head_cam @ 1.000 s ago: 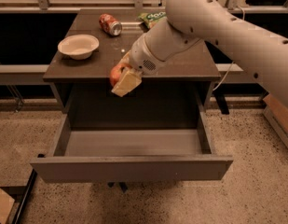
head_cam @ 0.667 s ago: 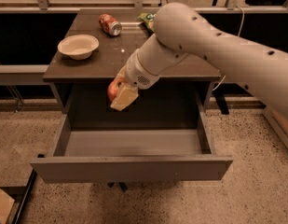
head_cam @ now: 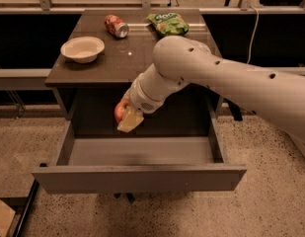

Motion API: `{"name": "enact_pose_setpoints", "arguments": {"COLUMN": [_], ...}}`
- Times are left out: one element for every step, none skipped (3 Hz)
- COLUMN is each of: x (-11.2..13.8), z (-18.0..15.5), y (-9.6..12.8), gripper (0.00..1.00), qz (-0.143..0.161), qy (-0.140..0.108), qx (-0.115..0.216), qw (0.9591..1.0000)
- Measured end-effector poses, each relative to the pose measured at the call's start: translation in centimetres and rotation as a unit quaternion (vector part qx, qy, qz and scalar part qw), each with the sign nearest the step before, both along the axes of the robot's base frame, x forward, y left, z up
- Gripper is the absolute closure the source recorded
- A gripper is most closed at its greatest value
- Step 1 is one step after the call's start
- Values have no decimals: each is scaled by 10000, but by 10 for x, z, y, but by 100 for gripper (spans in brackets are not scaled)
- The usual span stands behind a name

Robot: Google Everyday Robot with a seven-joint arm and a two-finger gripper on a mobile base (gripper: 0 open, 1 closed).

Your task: Place apple into top drawer

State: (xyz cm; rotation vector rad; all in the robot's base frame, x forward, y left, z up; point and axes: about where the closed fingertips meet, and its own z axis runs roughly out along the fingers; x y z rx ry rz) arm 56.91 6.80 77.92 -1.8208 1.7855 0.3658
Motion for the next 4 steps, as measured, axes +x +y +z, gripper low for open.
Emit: {"name": "enact_pose_setpoints", "arguments": {"x": [-2,-5,-6,-4], "z": [-5,-26,-50,-78], "y": [2,8,10,9], "gripper": [100,100,81,57], "qz": [34,65,-12,-137], "qy": [64,220,337,475], "qx": [133,469,751,982], "qw": [9999,9986,9966,9939]}}
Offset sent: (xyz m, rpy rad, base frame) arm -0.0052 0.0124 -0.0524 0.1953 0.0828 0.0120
